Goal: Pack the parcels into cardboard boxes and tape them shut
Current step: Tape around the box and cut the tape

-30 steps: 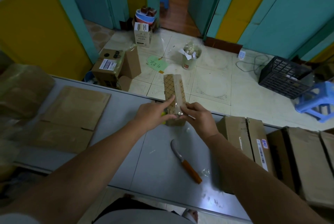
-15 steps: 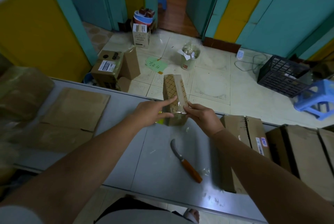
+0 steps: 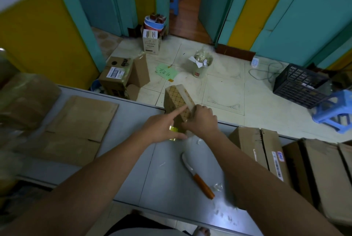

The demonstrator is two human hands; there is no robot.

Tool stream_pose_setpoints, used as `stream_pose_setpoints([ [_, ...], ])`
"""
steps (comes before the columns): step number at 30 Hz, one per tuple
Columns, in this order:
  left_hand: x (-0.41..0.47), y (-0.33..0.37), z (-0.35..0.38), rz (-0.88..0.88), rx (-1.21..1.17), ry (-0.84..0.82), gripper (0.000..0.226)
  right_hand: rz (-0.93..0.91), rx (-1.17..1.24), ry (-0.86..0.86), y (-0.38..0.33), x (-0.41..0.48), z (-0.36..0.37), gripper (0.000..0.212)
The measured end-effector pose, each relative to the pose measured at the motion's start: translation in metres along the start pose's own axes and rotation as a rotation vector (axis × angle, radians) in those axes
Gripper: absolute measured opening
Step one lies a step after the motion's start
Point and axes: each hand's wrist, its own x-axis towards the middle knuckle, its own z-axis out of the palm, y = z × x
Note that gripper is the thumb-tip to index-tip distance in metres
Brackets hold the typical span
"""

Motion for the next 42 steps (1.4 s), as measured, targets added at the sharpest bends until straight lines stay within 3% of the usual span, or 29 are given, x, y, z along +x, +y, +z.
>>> stream_pose_setpoints([
  [4,-0.022,-0.019,-0.02,-0.073,-0.017,0.1,0.1,-0.125,0.03,-0.115,0.008,0.007,-0.026,0.072],
  [9,-0.053,-0.033,-0.044,-0.111,-0.108,0.194,0.063,-0.352,-0.24,-0.212,0.025,0.021,-0.057,0.075],
  [11,-0.062,-0.038,-0.049,-0.113,-0.133,0.169,0.058,-0.422,-0.296,-0.233,0.027,0.029,-0.06,0.075],
  [19,-0.067,-0.042,-0.04,-0.111,-0.116,-0.078,0.105,-0.676,-0.288,-0.247,0.008,0.048,-0.04,0.089],
  [23,-0.063,-0.039,-0.024,-0.102,-0.087,-0.236,0.111,-0.643,-0.297,-0.096,-0.005,0.037,-0.032,0.098],
  [27,-0.067,-0.035,-0.015,-0.097,-0.125,-0.208,0.107,-0.42,-0.067,0.021,-0.001,0.02,-0.014,0.105],
  [31,-0.07,-0.031,-0.013,-0.053,-0.151,-0.17,0.103,-0.27,0.218,0.051,0.014,-0.002,-0.003,0.097],
  [34,-0.072,-0.03,-0.014,-0.048,-0.162,-0.134,0.106,-0.215,0.311,0.102,0.024,-0.025,0.003,0.076],
  [38,-0.076,-0.029,-0.014,-0.043,-0.203,-0.108,0.11,-0.242,0.322,0.205,0.022,-0.056,0.008,0.042],
  [42,-0.077,-0.024,-0.013,-0.046,-0.231,-0.126,0.11,-0.484,0.212,0.243,-0.005,-0.088,0.009,0.042],
])
